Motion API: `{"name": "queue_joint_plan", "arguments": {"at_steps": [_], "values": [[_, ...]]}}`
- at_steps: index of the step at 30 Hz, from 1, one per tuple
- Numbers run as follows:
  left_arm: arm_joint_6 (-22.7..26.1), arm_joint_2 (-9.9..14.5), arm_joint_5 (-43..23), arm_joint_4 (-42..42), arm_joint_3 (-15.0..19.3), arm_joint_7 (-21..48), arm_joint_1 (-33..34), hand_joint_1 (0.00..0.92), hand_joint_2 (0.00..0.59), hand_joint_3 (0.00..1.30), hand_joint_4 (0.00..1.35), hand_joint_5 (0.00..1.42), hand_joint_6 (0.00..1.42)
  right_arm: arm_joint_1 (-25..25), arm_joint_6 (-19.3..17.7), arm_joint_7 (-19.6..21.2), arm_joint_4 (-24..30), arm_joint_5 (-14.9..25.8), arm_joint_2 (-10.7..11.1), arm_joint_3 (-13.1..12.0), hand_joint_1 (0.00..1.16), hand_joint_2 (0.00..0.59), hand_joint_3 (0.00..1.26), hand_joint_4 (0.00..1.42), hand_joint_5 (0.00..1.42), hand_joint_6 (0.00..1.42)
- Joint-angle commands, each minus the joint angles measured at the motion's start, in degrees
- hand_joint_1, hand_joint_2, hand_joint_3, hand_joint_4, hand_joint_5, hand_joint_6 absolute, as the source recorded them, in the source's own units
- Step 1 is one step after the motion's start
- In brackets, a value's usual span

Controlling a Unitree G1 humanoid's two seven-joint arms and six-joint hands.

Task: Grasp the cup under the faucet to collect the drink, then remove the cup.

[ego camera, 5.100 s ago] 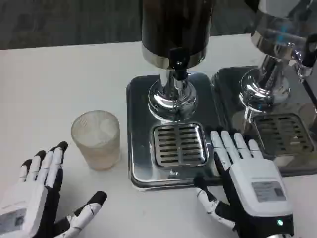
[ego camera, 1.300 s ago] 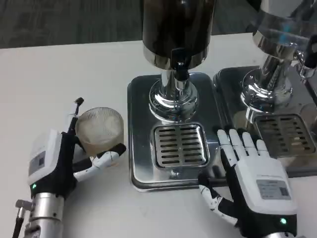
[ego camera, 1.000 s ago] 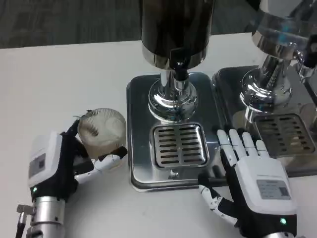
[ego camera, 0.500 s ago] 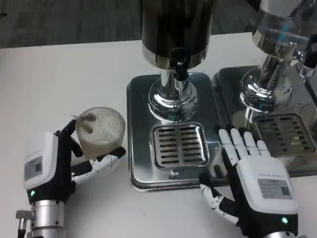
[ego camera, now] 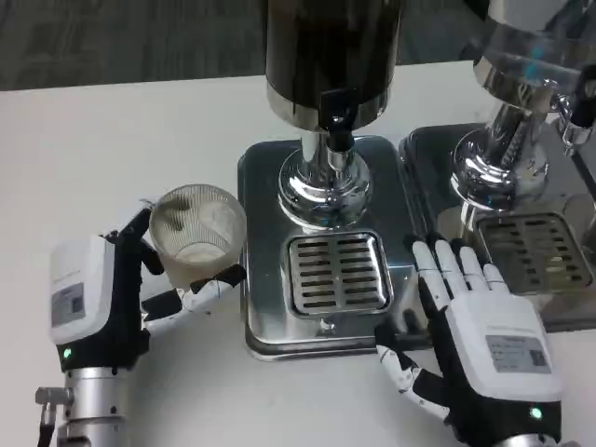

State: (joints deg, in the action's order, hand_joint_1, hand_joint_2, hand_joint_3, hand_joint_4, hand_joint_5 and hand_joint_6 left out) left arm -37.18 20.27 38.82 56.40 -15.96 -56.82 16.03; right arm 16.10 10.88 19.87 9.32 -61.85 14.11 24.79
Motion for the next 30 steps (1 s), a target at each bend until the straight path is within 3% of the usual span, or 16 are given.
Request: {"name": "queue_joint_plan", "arguments": {"at_steps": [1,11,19,26,30], "values": [[-1.4,0.2,0.1,-1.0,-0.1,-1.8,0.8,0.589,0.041,0.51,0.68,0.92,1.13,-0.2,-0.3,0.6,0.2,0.2,0.0,-0.3,0.37,0.434,0.03,0.00,0.00,0.05],[-1.4,-0.7,1.4,-0.9,-2.4,-0.6,2.6,0.574,0.040,0.51,0.68,0.91,1.12,0.0,-0.4,1.1,0.2,0.1,-0.1,-0.2,0.37,0.434,0.03,0.00,0.00,0.05],[-1.9,-3.3,1.1,2.0,-4.5,4.2,6.4,0.572,0.040,0.51,0.68,0.91,1.11,0.1,-0.3,1.3,0.2,-0.1,-0.2,-0.2,0.37,0.434,0.03,0.00,0.00,0.05],[-1.0,-4.9,4.1,4.7,-8.2,4.5,10.4,0.572,0.040,0.51,0.68,0.91,1.11,0.6,-0.2,1.8,0.3,-0.1,-0.6,0.0,0.37,0.434,0.03,0.00,0.00,0.07],[-0.1,-6.7,3.7,7.2,-8.8,5.3,12.4,0.572,0.039,0.52,0.68,0.92,1.13,0.7,-0.1,1.8,0.7,-0.3,-0.5,-0.1,0.37,0.434,0.02,0.00,0.00,0.07]]}}
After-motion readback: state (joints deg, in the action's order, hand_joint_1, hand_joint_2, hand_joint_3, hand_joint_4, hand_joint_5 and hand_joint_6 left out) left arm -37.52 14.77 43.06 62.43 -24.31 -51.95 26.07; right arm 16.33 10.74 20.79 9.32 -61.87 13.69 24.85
